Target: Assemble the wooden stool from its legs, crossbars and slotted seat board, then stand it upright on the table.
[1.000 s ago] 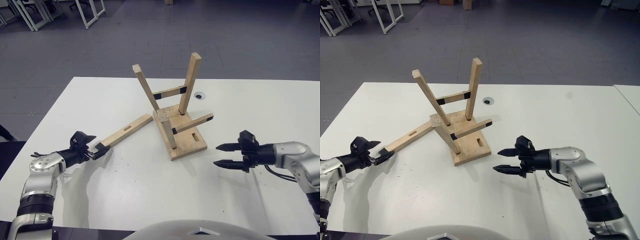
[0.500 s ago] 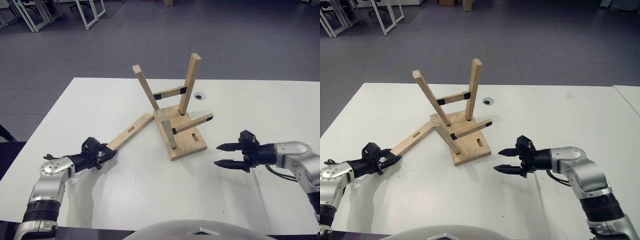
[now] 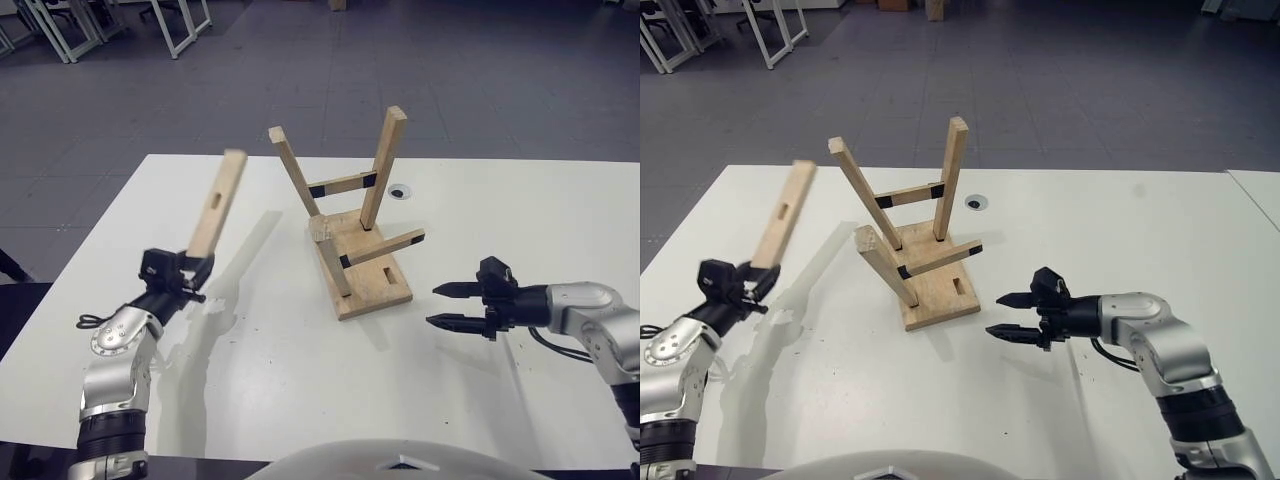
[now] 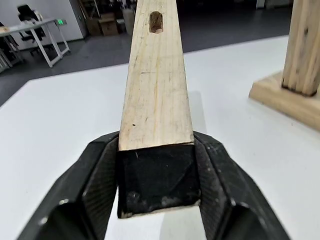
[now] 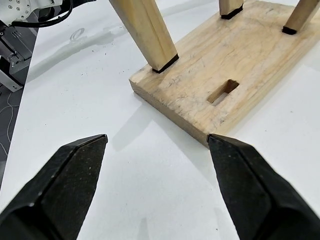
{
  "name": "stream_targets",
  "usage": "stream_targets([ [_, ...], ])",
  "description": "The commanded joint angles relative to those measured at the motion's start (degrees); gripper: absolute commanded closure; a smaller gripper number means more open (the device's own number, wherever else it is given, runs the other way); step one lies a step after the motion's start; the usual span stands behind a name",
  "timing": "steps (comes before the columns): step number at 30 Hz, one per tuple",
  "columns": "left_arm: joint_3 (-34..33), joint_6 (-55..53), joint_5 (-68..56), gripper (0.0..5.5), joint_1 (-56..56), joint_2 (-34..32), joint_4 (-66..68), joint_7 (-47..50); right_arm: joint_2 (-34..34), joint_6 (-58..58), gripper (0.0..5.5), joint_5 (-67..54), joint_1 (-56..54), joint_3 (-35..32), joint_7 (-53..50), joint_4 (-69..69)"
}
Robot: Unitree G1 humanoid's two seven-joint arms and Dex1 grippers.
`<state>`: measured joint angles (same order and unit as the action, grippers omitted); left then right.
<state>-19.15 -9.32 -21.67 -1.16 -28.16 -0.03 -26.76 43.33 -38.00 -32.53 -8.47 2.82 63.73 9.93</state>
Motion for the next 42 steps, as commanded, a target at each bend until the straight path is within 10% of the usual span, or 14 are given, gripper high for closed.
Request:
stream_targets([
  [1, -2.86, -7.63, -12.59, 3.47, 9.6, -0.48, -12.08, 0.29, 0.26, -4.02, 1.82, -5.54, -7.76, -7.49, -1.35, -4.03],
  [12, 5.11, -39.24, -49.29, 3.47, 30.98, -6.12, -26.38, 3.13, -10.42, -21.25, 1.35, -29.36, -38.16, -17.97, -13.38, -8.25],
  [19, 8.0, -43.16, -58.86, 3.47, 31.77, -5.73, -26.82, 1.51, -19.38, -26.78, 0.02, -44.22, -44.09, -21.99, -25.7, -14.01],
  [25, 9.39, -43.79, -63.8, 3.47, 31.95, -5.39, -25.3, 2.48, -18.59, -26.73, 0.0, -44.23, -42.8, -18.75, -20.75, -10.12],
  [42, 10.73, -46.03, -68.08, 3.47, 33.34, -8.45, -23.64, 2.08, -16.54, -25.92, 3.23, -41.61, -43.87, -16.26, -14.09, -9.4],
])
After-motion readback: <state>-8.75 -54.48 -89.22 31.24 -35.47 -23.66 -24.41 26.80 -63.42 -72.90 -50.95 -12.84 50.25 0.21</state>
